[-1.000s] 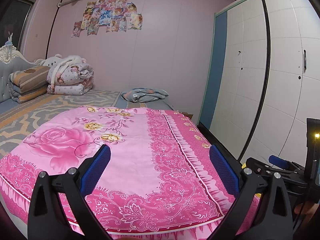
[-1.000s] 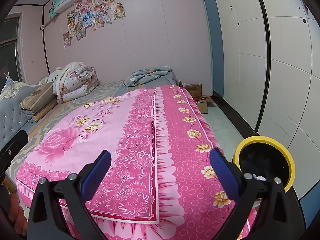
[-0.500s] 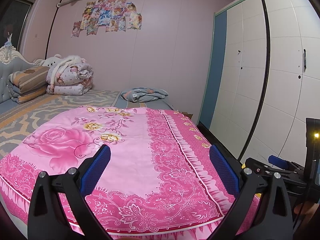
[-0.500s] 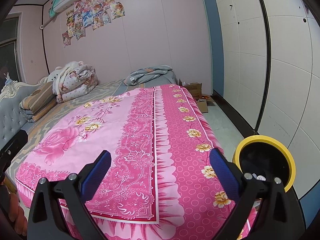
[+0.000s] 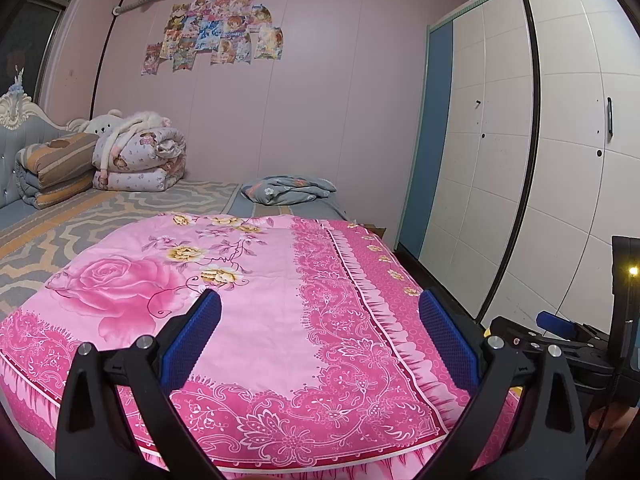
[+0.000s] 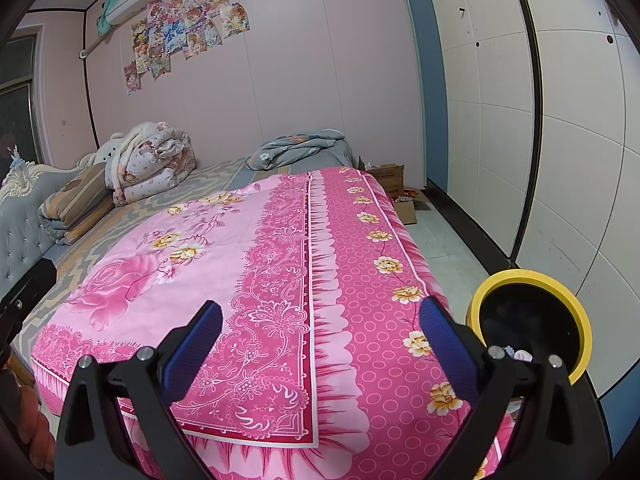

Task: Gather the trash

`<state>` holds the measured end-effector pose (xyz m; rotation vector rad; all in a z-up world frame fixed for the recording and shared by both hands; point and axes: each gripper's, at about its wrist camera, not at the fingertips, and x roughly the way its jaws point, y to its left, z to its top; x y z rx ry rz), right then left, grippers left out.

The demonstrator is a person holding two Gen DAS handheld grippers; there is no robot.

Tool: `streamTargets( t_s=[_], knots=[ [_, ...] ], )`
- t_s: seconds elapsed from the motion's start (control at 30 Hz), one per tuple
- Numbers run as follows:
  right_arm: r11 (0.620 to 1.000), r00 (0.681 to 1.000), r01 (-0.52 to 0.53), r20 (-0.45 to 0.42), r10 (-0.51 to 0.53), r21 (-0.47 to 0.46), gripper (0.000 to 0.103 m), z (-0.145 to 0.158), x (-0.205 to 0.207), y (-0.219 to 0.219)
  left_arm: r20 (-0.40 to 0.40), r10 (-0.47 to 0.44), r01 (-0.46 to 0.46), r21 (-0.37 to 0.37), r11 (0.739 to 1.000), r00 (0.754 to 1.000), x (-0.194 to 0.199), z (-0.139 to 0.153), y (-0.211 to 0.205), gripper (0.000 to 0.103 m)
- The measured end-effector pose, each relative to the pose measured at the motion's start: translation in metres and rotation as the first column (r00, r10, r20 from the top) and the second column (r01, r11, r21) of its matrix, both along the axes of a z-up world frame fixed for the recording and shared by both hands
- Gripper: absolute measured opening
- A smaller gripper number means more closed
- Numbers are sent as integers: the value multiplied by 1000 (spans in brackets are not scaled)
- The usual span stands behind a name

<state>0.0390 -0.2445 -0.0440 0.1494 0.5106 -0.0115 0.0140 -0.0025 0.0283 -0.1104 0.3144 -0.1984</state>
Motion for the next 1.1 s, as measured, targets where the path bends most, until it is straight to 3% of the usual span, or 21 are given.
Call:
streamTargets(
  t_s=[1.1],
  knots=[
    [1000,1000,4,-25,-4,11,95,-7,3,0,-19,-11,11,-14,1000,1000,8,-9,2,95]
  ],
)
